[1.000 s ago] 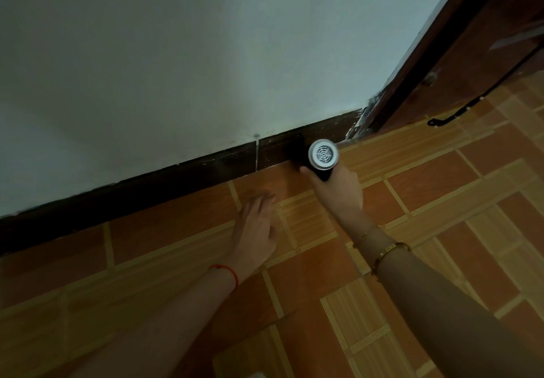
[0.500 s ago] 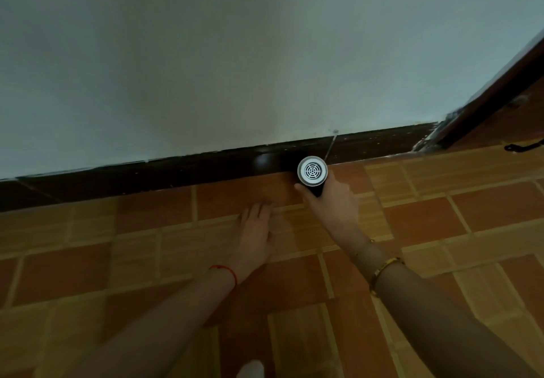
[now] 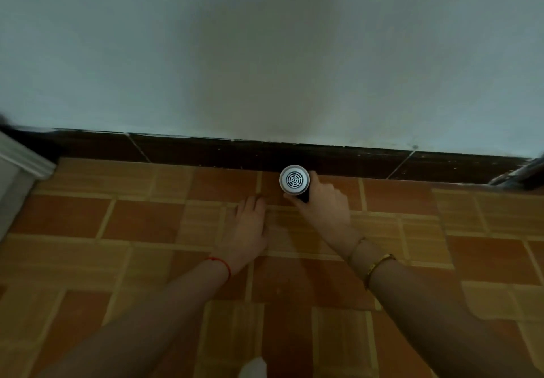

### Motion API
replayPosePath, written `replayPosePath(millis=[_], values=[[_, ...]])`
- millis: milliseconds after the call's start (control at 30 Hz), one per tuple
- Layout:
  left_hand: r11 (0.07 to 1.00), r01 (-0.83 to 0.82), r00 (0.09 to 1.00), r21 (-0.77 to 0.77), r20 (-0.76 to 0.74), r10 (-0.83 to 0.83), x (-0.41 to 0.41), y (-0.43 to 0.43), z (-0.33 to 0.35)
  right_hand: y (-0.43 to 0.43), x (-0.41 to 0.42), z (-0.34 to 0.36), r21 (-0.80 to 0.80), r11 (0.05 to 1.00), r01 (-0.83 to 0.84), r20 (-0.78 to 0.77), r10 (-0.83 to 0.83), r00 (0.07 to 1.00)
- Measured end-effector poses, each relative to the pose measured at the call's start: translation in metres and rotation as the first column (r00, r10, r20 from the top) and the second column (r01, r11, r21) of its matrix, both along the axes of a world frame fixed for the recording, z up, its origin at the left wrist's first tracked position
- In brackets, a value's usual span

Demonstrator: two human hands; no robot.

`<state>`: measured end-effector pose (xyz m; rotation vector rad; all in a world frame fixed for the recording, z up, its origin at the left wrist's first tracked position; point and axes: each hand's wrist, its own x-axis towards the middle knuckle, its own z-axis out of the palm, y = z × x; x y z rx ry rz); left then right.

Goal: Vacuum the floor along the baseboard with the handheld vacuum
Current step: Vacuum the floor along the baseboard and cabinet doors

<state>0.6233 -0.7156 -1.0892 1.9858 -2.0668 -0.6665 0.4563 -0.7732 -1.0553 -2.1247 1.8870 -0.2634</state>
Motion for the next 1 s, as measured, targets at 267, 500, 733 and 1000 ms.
replayPosePath(millis=[267,500,733,1000], values=[[0.994,-0.106,0.992,-0.012,0.068,0.107,0.053,0.024,0.014,0.005,0.037,-0.001,-0.023,0.999,-0.047,-0.011,0.047,0.999],[0.982,-0.19,0.977,-0.002,0.103,0.19,0.095,0.049,0.024,0.001,0.081,0.002,-0.024,0.982,-0.189,-0.048,0.188,0.981],[0.964,-0.26,0.964,0.06,0.076,0.256,0.132,0.079,0.025,-0.009,0.132,-0.002,-0.044,0.969,-0.245,0.041,0.247,0.968],[0.936,-0.344,0.936,0.069,0.1,0.337,0.175,0.117,0.024,-0.012,0.189,-0.009,-0.051,0.961,-0.27,0.147,0.275,0.95]])
